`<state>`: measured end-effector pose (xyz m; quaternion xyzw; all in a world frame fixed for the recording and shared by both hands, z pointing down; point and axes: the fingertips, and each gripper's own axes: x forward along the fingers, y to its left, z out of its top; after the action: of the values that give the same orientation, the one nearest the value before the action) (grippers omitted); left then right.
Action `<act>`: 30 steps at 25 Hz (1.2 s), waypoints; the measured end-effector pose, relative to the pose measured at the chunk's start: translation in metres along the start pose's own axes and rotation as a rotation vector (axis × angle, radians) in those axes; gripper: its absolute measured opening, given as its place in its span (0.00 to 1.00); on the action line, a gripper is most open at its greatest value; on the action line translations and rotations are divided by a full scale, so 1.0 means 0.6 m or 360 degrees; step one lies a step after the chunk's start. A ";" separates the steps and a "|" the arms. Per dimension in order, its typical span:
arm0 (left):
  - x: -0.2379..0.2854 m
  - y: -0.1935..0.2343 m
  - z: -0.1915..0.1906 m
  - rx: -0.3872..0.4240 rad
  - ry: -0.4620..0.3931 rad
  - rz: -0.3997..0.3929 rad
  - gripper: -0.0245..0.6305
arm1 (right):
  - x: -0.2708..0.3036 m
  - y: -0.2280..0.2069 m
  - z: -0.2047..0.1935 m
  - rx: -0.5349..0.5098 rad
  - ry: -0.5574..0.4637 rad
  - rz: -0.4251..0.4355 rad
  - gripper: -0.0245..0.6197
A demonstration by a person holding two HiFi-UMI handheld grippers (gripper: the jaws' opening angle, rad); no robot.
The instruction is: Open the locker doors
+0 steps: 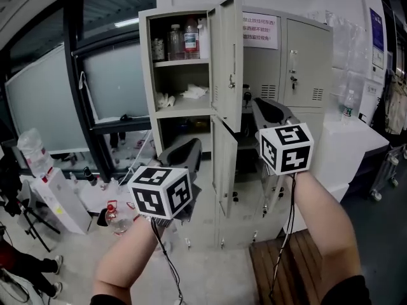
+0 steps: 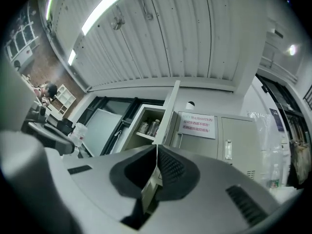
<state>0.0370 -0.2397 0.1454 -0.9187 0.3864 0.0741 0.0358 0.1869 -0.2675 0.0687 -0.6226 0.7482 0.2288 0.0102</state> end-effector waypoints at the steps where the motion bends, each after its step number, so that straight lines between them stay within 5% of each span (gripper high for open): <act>1: -0.009 -0.011 -0.004 0.0010 0.0007 0.0032 0.04 | -0.015 -0.002 -0.007 0.0006 0.0016 0.0017 0.04; 14: -0.118 -0.080 -0.070 0.0049 0.0168 0.0247 0.04 | -0.178 0.017 -0.103 0.0153 0.0176 0.0147 0.04; 30: -0.318 -0.125 -0.106 0.0007 0.0238 0.0215 0.04 | -0.397 0.138 -0.099 0.0230 0.0353 0.0050 0.04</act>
<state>-0.0340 -0.0607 0.2402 -0.8935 0.4491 0.0068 0.0038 0.1790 -0.0581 0.2208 -0.6299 0.7690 0.1043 -0.0313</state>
